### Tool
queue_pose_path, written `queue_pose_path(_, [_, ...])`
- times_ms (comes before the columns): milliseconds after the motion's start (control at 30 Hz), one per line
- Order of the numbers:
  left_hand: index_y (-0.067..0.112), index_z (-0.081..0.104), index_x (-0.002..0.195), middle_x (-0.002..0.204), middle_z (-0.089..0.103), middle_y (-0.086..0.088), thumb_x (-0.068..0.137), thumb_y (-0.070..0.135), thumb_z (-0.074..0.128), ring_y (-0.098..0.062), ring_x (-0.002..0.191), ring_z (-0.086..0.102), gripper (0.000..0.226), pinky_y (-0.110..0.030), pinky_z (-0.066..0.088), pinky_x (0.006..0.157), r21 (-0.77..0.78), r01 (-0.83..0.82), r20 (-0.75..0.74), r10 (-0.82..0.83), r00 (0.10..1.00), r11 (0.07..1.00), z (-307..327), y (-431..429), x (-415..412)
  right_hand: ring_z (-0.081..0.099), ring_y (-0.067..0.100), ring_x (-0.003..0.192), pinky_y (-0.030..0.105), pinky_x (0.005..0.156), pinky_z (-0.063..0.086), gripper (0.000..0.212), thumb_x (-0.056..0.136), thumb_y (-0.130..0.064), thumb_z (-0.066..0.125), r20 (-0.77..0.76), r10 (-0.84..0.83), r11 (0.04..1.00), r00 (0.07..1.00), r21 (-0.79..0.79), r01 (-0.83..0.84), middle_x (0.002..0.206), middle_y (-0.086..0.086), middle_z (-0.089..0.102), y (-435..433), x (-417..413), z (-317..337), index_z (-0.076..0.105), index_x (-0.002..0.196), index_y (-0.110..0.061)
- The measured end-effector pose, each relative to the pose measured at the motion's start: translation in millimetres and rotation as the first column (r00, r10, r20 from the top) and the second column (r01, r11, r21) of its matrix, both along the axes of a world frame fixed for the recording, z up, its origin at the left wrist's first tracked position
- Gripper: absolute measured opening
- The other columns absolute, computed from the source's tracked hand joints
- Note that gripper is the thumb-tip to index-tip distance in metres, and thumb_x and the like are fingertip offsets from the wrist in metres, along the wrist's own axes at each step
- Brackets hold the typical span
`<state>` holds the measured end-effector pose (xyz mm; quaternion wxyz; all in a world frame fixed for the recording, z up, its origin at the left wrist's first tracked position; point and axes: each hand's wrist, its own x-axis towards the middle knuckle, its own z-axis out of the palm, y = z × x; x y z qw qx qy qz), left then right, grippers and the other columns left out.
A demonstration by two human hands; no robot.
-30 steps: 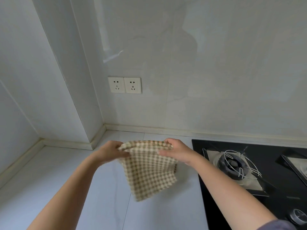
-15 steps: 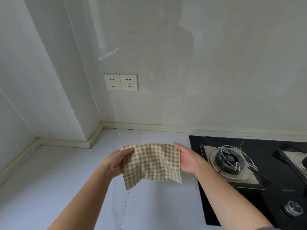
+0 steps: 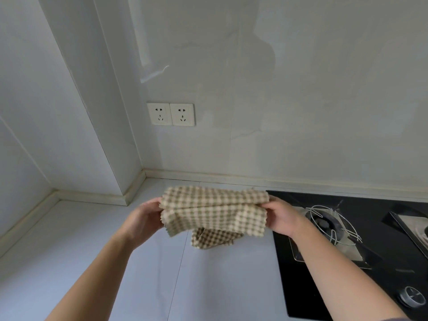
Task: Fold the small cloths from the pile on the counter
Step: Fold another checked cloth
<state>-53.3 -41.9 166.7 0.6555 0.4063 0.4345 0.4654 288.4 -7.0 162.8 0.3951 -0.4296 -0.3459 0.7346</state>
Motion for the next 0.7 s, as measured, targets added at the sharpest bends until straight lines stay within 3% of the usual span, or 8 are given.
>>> queue_pose_path(100, [-0.003,0.067,0.087,0.087,0.063,-0.026,0.098,0.027,0.042,-0.026,0.076,0.061,0.040,-0.035,0.048,0.075,0.017,-0.014,-0.210,0.018,0.978,1.000,4.4,-2.9,0.5,0.063,0.023,0.080,0.035,0.070,0.055,0.023,0.073,-0.027,0.070,0.027,0.118,0.993,0.993,0.029,-0.119,0.089,0.013,0.069,0.0,8.4,10.4,0.077,0.084,-0.009])
queue_pose_path(167, [0.008,0.073,0.069,0.071,0.069,-0.011,0.099,0.026,0.049,-0.014,0.064,0.063,0.043,-0.027,0.051,0.070,0.121,0.003,-0.429,0.050,0.902,0.993,7.7,-4.3,5.5,0.065,0.022,0.077,0.032,0.067,0.055,0.042,0.091,-0.032,0.049,0.166,0.166,0.984,0.972,0.043,-0.176,0.087,0.012,0.073,0.7,8.6,15.6,0.078,0.075,-0.007])
queue_pose_path(233, [0.011,0.070,0.059,0.063,0.069,-0.001,0.090,0.021,0.065,-0.010,0.058,0.062,0.033,-0.020,0.048,0.063,0.221,0.027,-0.616,0.118,0.779,0.975,7.4,-3.0,6.8,0.066,0.020,0.092,0.032,0.080,0.055,0.060,0.104,-0.033,0.030,0.475,0.185,0.944,0.860,0.158,-0.291,0.100,0.008,0.074,-0.9,4.8,23.7,0.079,0.081,-0.007])
queue_pose_path(333, [0.022,0.075,0.072,0.073,0.073,0.010,0.083,0.025,0.073,-0.001,0.071,0.066,0.012,-0.010,0.046,0.066,0.315,0.091,-0.770,0.199,0.606,0.945,-2.6,2.8,1.6,0.061,0.007,0.110,0.029,0.094,0.048,0.045,0.101,-0.038,0.044,0.728,0.051,0.872,0.684,0.301,-0.386,0.108,-0.006,0.072,-4.5,-2.8,30.4,0.080,0.082,-0.021])
queue_pose_path(433, [0.021,0.076,0.088,0.088,0.073,0.013,0.093,0.037,0.059,-0.003,0.086,0.065,0.024,-0.015,0.046,0.074,0.305,0.163,-0.875,0.209,0.436,0.938,-10.6,7.3,-0.6,0.065,0.004,0.088,0.023,0.080,0.044,0.018,0.092,-0.034,0.063,0.814,-0.072,0.789,0.576,0.400,-0.467,0.092,-0.010,0.074,-4.2,-11.3,32.0,0.078,0.082,-0.031])
queue_pose_path(500, [0.016,0.075,0.091,0.095,0.072,0.008,0.093,0.032,0.060,-0.006,0.084,0.062,0.022,-0.010,0.042,0.070,0.330,0.182,-0.900,0.250,0.358,0.926,-13.4,9.5,4.5,0.061,-0.007,0.087,0.016,0.077,0.043,0.012,0.087,-0.021,0.070,0.828,-0.125,0.756,0.546,0.436,-0.488,0.090,-0.021,0.070,-4.5,-18.8,35.9,0.076,0.084,-0.030])
queue_pose_path(600, [0.018,0.069,0.089,0.103,0.066,0.007,0.087,0.025,0.069,-0.007,0.086,0.058,0.007,-0.016,0.044,0.075,0.412,0.212,-0.880,0.327,0.344,0.886,-11.6,12.0,27.1,0.060,-0.007,0.084,0.017,0.077,0.043,0.019,0.088,-0.011,0.066,0.827,-0.148,0.718,0.542,0.467,-0.516,0.096,-0.019,0.068,-4.0,-32.1,38.7,0.072,0.090,-0.029])
queue_pose_path(700, [0.022,0.057,0.106,0.112,0.058,0.011,0.083,0.027,0.073,-0.005,0.102,0.055,0.029,-0.019,0.041,0.088,0.440,0.238,-0.840,0.303,0.451,0.866,-4.2,13.6,60.8,0.054,0.002,0.069,0.021,0.070,0.044,0.034,0.091,-0.012,0.060,0.866,-0.137,0.673,0.481,0.438,-0.596,0.109,-0.009,0.064,-4.5,-44.4,41.4,0.059,0.111,-0.039])
